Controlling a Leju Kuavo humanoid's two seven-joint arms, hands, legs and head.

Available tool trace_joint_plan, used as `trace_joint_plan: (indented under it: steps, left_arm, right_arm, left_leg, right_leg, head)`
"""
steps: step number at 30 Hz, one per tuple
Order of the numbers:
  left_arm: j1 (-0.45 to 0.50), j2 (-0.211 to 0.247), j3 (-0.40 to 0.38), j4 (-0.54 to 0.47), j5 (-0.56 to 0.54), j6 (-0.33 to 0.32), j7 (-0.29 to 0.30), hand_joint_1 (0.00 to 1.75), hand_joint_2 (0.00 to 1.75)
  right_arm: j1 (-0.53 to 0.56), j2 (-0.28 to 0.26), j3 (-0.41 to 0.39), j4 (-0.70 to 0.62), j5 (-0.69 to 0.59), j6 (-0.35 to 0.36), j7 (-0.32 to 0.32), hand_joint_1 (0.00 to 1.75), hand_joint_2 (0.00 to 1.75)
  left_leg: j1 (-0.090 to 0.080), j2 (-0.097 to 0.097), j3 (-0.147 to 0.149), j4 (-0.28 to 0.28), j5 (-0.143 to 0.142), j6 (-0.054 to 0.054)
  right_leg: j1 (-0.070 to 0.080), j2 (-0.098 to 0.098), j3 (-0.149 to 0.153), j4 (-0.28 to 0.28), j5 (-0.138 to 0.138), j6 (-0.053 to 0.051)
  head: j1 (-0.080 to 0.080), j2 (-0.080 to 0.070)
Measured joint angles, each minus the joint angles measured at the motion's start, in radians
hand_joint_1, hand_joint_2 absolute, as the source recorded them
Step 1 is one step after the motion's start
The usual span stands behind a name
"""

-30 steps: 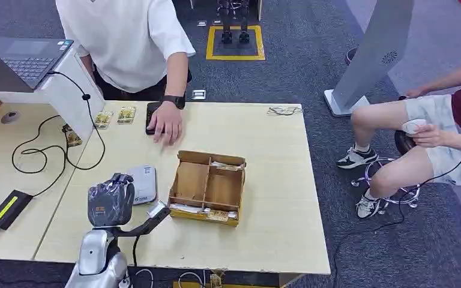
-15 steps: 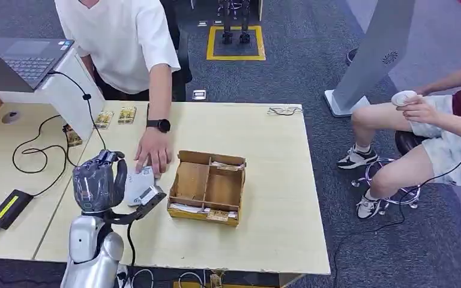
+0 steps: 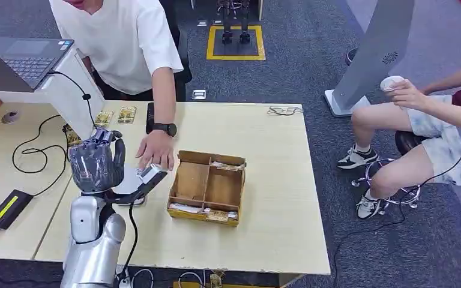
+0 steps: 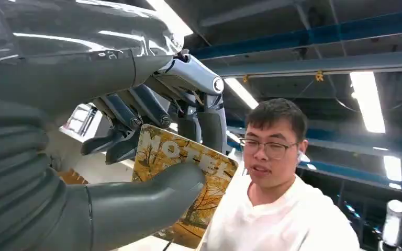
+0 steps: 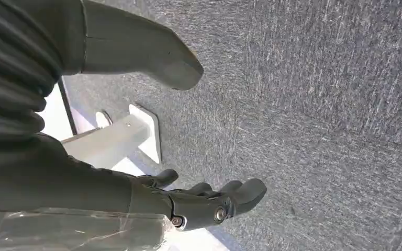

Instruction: Pass the card to the sensor for recognition and then transmit it.

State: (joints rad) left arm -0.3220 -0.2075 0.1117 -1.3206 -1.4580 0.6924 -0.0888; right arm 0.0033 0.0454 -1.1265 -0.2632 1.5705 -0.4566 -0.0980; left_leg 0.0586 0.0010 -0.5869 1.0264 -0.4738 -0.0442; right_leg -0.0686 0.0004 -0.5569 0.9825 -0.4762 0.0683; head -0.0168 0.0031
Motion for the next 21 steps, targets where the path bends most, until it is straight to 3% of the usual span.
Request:
trace_joint_plan:
  steps: [6, 15, 21]
  left_arm:
    - [-0.066, 0.015, -0.074, 0.061, -0.015, 0.0, 0.088, 1.75, 1.75]
    - [-0.102, 0.029, -0.138, 0.116, -0.017, 0.0, 0.108, 1.75, 1.75]
    - [-0.109, 0.046, -0.178, 0.136, -0.018, 0.0, 0.151, 1.75, 1.75]
  right_arm:
    - [-0.009, 0.0, 0.015, 0.012, 0.0, -0.003, 0.003, 0.0, 1.75]
    - [-0.014, -0.002, 0.032, 0.02, 0.0, -0.006, 0.007, 0.0, 1.75]
    - [-0.014, -0.005, 0.036, 0.025, 0.0, -0.008, 0.007, 0.0, 1.75]
  left_leg:
    - [0.0, 0.0, 0.0, 0.0, 0.0, 0.0]
    - [0.0, 0.0, 0.0, 0.0, 0.0, 0.0]
    - [0.0, 0.0, 0.0, 0.0, 0.0, 0.0]
  right_leg:
    - [0.0, 0.0, 0.0, 0.0, 0.0, 0.0]
    - [0.0, 0.001, 0.0, 0.0, 0.0, 0.0]
    - [0.0, 0.001, 0.0, 0.0, 0.0, 0.0]
  head:
    - [0.0, 0.0]
    - [0.0, 0.0]
    - [0.0, 0.0]
